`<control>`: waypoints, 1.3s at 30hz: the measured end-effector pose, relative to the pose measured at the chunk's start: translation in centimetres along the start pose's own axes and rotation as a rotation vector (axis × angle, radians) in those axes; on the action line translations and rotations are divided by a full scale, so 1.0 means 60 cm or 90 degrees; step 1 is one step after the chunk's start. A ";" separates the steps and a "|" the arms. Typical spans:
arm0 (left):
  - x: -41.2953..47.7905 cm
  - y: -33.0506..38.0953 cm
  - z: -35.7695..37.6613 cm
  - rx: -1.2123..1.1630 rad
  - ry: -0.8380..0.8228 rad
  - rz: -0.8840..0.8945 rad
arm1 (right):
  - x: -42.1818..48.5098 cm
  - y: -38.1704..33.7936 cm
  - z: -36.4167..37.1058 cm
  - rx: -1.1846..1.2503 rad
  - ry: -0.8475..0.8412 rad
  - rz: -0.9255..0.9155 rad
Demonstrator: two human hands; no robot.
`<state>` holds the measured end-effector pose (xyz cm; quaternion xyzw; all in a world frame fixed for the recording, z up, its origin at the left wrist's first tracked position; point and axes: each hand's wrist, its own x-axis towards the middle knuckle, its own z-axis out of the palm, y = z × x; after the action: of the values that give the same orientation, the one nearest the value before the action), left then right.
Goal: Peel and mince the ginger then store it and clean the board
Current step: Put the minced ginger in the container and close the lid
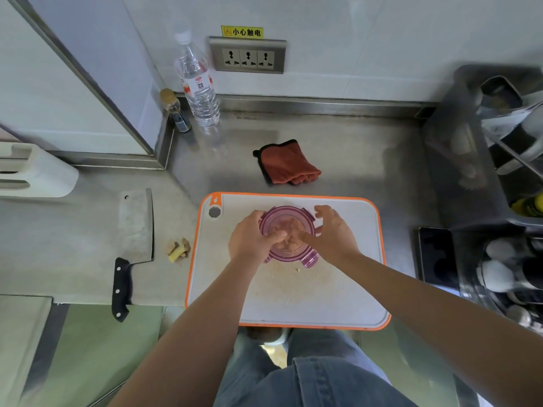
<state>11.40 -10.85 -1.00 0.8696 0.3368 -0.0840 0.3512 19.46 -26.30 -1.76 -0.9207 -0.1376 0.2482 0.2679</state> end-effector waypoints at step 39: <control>-0.003 0.002 0.013 -0.036 0.041 -0.001 | -0.006 -0.022 -0.027 -0.639 -0.102 -0.498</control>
<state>11.42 -11.53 -1.43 0.8613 0.3507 -0.0470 0.3646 19.87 -26.01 0.29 -0.7944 -0.5825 0.1052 -0.1362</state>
